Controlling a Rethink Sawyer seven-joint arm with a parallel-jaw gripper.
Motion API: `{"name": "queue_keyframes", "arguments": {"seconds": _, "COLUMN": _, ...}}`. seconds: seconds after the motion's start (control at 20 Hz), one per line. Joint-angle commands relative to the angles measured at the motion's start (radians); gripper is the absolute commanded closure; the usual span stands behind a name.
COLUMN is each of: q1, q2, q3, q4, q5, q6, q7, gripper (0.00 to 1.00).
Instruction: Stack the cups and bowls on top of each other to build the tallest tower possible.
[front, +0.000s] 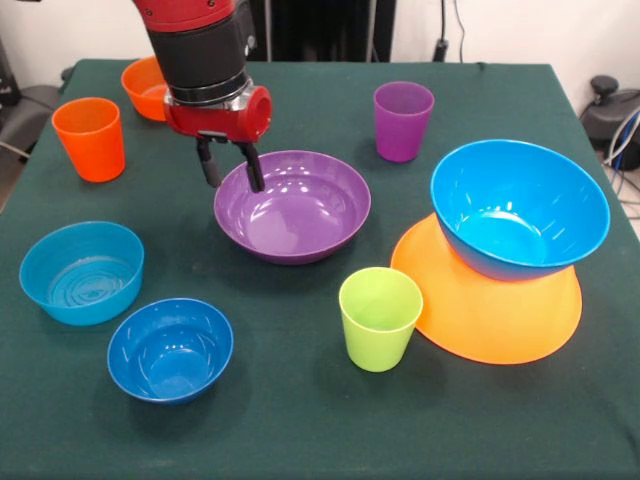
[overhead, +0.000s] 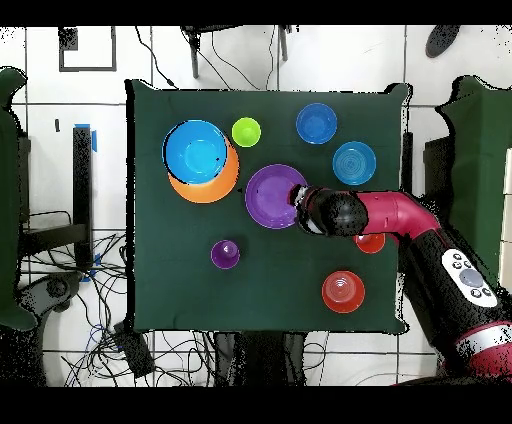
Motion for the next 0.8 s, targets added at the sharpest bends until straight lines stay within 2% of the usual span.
{"name": "queue_keyframes", "arguments": {"seconds": 0.05, "q1": 0.012, "q2": 0.021, "q3": 0.008, "q4": -0.023, "q5": -0.066, "q6": 0.086, "q7": -0.282, "gripper": 0.0}}
{"name": "queue_keyframes", "arguments": {"seconds": 0.25, "q1": 0.01, "q2": 0.024, "q3": 0.005, "q4": -0.017, "q5": -0.074, "q6": 0.073, "q7": -0.275, "gripper": 0.0}}
{"name": "queue_keyframes", "arguments": {"seconds": 0.8, "q1": 0.031, "q2": 0.091, "q3": -0.027, "q4": -0.033, "q5": -0.13, "q6": -0.001, "q7": -0.236, "gripper": 0.0}}
